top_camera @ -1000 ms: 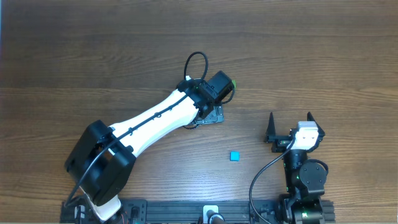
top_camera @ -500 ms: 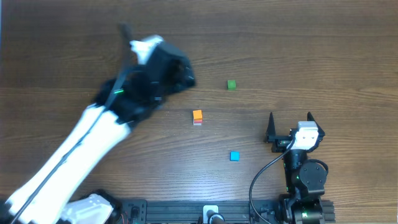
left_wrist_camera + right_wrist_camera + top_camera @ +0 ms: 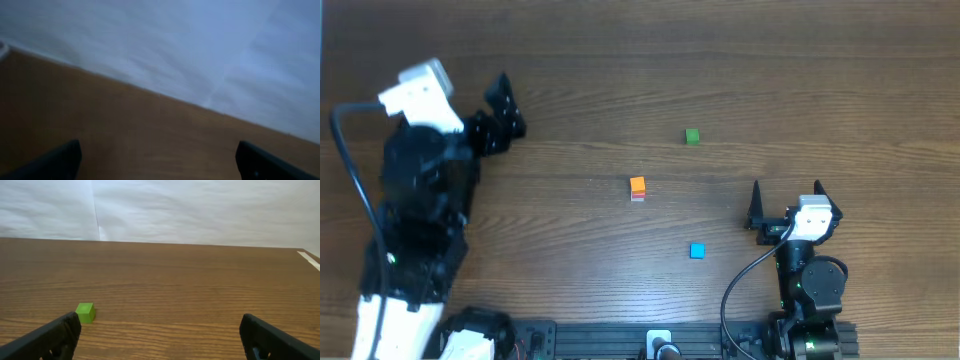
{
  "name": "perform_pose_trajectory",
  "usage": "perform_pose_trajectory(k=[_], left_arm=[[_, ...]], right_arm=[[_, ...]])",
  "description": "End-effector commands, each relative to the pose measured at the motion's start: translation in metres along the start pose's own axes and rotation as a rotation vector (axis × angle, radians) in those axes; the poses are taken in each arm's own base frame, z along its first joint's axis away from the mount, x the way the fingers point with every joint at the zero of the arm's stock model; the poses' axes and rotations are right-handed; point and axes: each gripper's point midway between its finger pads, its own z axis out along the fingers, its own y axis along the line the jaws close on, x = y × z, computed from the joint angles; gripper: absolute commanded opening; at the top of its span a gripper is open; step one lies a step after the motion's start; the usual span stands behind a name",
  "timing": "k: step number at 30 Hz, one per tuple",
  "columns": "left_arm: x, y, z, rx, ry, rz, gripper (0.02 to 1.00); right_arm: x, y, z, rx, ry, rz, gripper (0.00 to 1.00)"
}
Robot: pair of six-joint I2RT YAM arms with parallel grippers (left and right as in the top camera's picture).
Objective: Stack Cubes
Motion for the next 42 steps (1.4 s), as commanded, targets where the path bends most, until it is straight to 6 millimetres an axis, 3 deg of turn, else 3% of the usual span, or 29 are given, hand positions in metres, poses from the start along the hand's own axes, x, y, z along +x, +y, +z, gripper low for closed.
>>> perform_pose_trajectory(k=[1,8,17,29,42], left_arm=[[0.038,0.011,-0.013,0.086,-0.048,0.118,0.996],[0.078,0.027,-0.036,0.144,-0.187,0.162,0.998],[0.091,0.036,-0.055,0.156,-0.285,0.272,0.996],[0.121,0.051,-0.051,0.141,-0.32,0.291,0.998],[0.157,0.057,-0.037,0.154,-0.237,0.3,0.998]], right_arm=[[0.002,0.0,0.0,-0.001,0.002,-0.003,0.991],[0.002,0.0,0.0,-0.001,0.002,-0.003,0.993],[0.002,0.0,0.0,-0.001,0.002,-0.003,0.993],[0.002,0.0,0.0,-0.001,0.002,-0.003,0.989],[0.002,0.0,0.0,-0.001,0.002,-0.003,0.993]])
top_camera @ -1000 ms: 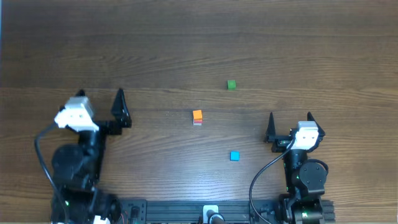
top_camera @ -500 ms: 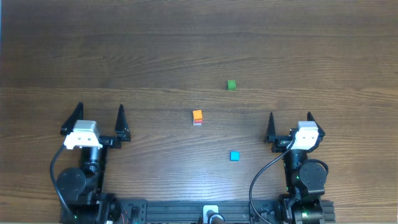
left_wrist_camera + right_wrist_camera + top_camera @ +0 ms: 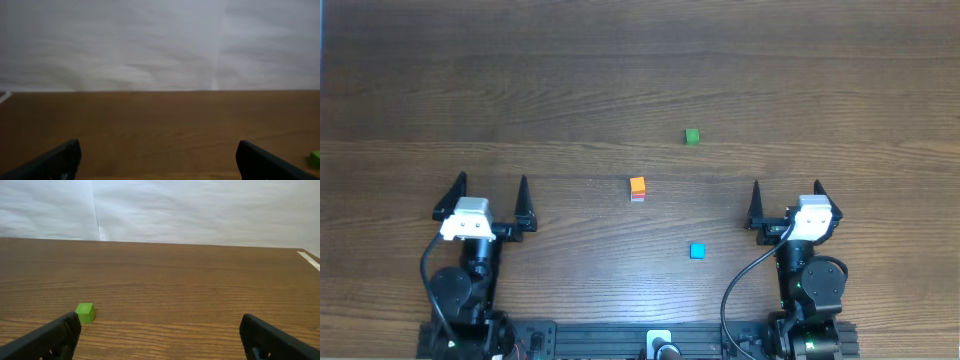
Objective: Stack Cubes
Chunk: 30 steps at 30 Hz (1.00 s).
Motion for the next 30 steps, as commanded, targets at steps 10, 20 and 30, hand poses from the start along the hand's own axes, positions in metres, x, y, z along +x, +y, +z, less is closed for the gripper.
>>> perform_pose_trajectory(k=[10,20,30], left_arm=[[0.03,-0.006,-0.001,0.041,0.107,0.018,0.998],[0.031,-0.006,-0.001,0.041,0.109,0.018,1.0],[0.031,-0.006,-0.001,0.041,0.11,0.018,1.0]], right_arm=[[0.003,0.0,0.0,-0.001,0.002,-0.004,0.993],[0.003,0.0,0.0,-0.001,0.002,-0.004,0.993],[0.003,0.0,0.0,-0.001,0.002,-0.004,0.991]])
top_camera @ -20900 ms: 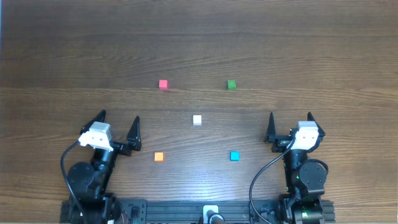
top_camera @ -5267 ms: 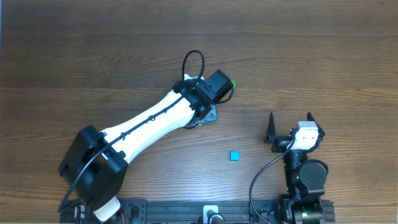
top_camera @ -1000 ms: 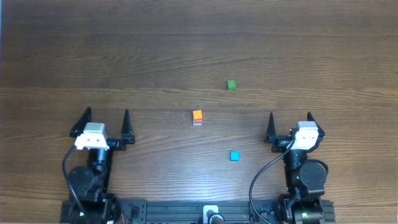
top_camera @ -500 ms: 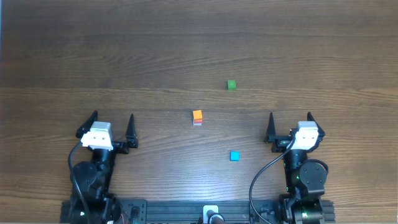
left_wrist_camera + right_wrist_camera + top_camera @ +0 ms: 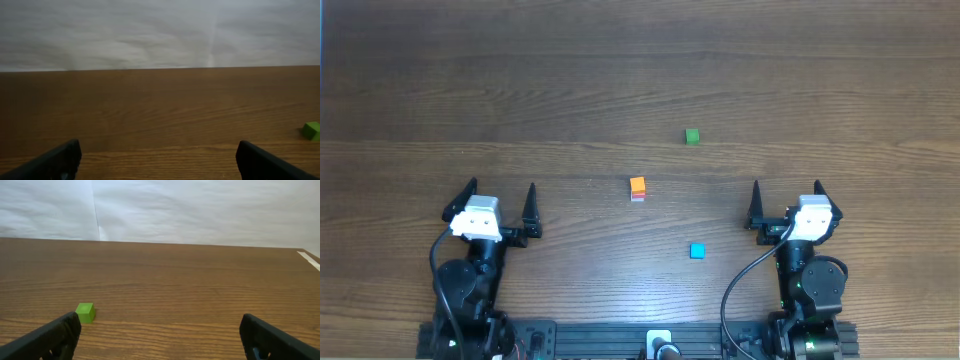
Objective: Stack Cubes
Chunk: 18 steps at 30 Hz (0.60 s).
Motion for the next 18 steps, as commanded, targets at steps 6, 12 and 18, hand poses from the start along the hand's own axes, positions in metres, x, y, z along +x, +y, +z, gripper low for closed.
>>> perform_pose_trajectory(k=[6,12,18], left_arm=[[0.001,-0.001,0.0,0.008,-0.001,0.014,1.0],[0.001,-0.001,0.0,0.008,-0.001,0.014,1.0],[0.001,-0.001,0.0,0.008,-0.001,0.014,0.998]], right_arm=[[0.002,0.0,0.0,-0.002,0.002,-0.004,0.989],[-0.015,0.004,0.0,-0.028,-0.066,0.086,0.993],[-0.05,0.021,-0.005,-0.149,-0.173,0.188,0.993]])
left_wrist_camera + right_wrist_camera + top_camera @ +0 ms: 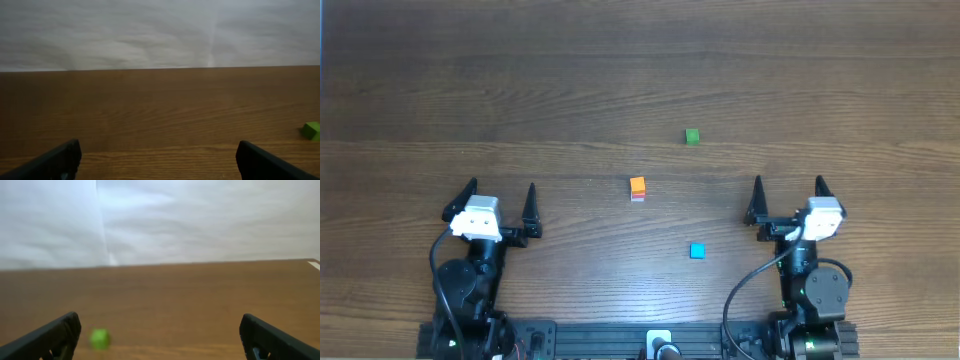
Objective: Stack Cubes
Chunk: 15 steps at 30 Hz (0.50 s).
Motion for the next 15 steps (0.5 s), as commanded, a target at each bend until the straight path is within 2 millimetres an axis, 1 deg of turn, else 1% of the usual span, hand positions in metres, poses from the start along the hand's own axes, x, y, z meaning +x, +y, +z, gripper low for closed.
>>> perform_pose_trajectory(k=[1,5,9,12,15], left_arm=[[0.001,-0.001,0.0,0.008,-0.002,0.014,0.998],[0.001,-0.001,0.0,0.008,-0.001,0.014,0.998],[0.001,-0.001,0.0,0.008,-0.001,0.014,0.998],[0.001,-0.001,0.0,0.008,-0.001,0.014,1.0],[0.001,-0.001,0.0,0.008,-0.001,0.014,0.998]], right_arm=[[-0.025,0.023,0.0,-0.132,-0.05,0.08,0.993],[-0.05,0.035,0.008,-0.184,-0.012,0.08,0.991],[-0.068,0.047,0.03,-0.228,0.09,0.085,0.993],[-0.074,0.056,0.055,-0.26,0.218,0.099,0.993],[-0.07,0.063,0.078,-0.274,0.378,0.119,0.991]])
